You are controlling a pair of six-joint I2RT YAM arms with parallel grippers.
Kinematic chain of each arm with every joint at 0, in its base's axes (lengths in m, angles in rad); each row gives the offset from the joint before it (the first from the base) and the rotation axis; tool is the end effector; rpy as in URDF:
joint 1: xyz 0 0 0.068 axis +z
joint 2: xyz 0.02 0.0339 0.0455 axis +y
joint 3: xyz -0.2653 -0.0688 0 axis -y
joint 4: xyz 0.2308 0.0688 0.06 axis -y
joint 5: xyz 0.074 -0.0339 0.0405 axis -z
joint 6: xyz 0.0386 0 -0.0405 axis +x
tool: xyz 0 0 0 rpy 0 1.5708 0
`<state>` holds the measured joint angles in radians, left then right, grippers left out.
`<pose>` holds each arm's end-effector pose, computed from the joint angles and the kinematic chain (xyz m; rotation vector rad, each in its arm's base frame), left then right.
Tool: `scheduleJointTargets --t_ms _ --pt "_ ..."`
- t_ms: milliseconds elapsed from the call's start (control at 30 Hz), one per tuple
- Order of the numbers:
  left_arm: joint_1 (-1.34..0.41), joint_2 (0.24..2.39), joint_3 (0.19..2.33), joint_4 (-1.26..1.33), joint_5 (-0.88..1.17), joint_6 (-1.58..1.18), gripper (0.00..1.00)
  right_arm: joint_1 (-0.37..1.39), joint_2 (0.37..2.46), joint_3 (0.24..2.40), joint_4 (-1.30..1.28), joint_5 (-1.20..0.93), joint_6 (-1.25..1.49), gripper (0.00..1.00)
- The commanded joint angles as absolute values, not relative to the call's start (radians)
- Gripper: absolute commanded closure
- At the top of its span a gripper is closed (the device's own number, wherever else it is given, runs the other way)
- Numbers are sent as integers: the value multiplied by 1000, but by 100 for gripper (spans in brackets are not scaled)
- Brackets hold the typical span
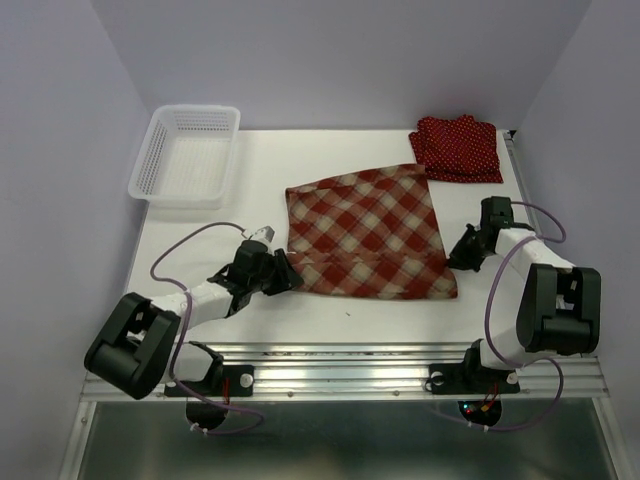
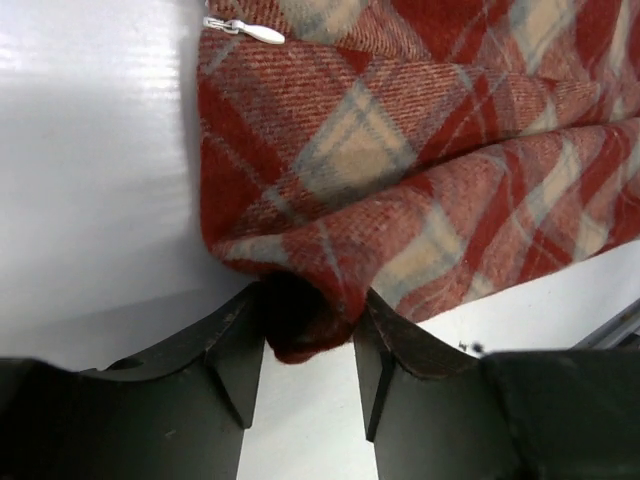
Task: Fold and stack the skirts
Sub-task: Flatten the skirt out
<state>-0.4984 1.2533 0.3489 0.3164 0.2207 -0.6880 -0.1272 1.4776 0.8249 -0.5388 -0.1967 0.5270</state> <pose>0.1891 -0.1125 0.1593 -0.0815 2.2895 -0.8943 0.2554 -0.0251 0.1812 0.8449 2.6542 0.3755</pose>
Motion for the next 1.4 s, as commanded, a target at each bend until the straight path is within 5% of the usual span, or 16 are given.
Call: scheduleJointTargets --t_ms 0,133,233,300,333,433,533,633,900,1033,1200,1367 --pt "-505 1351 377 261 175 -629 55 -144 1434 857 -522 -196 509 99" --pt "-506 1370 377 264 187 -627 98 -144 1425 861 -526 -196 506 99" --pt "-506 1335 390 230 215 -637 100 -144 1422 864 -546 -219 483 94" --pt "-506 1287 391 190 218 -653 100 -144 1408 865 -577 -221 465 77" --pt "-508 1272 390 177 216 -663 100 -144 1398 862 -593 -224 460 61" --pt "-506 1236 393 126 221 -664 100 -144 1297 818 -618 -212 460 41" --pt "-508 1232 394 104 230 -657 100 -144 1237 789 -664 -176 459 28" --pt "-508 1244 403 98 232 -653 97 -144 1195 740 -705 -195 449 25" --pt "-508 1267 419 66 232 -690 87 -144 1161 677 -733 -227 469 25" --pt "-508 1270 422 71 233 -724 86 -144 1206 672 -738 -239 477 34" --pt "-508 1272 437 63 216 -735 86 -144 1249 649 -704 -308 485 48" --pt "-508 1267 449 35 224 -750 75 -144 1223 655 -703 -296 489 86"
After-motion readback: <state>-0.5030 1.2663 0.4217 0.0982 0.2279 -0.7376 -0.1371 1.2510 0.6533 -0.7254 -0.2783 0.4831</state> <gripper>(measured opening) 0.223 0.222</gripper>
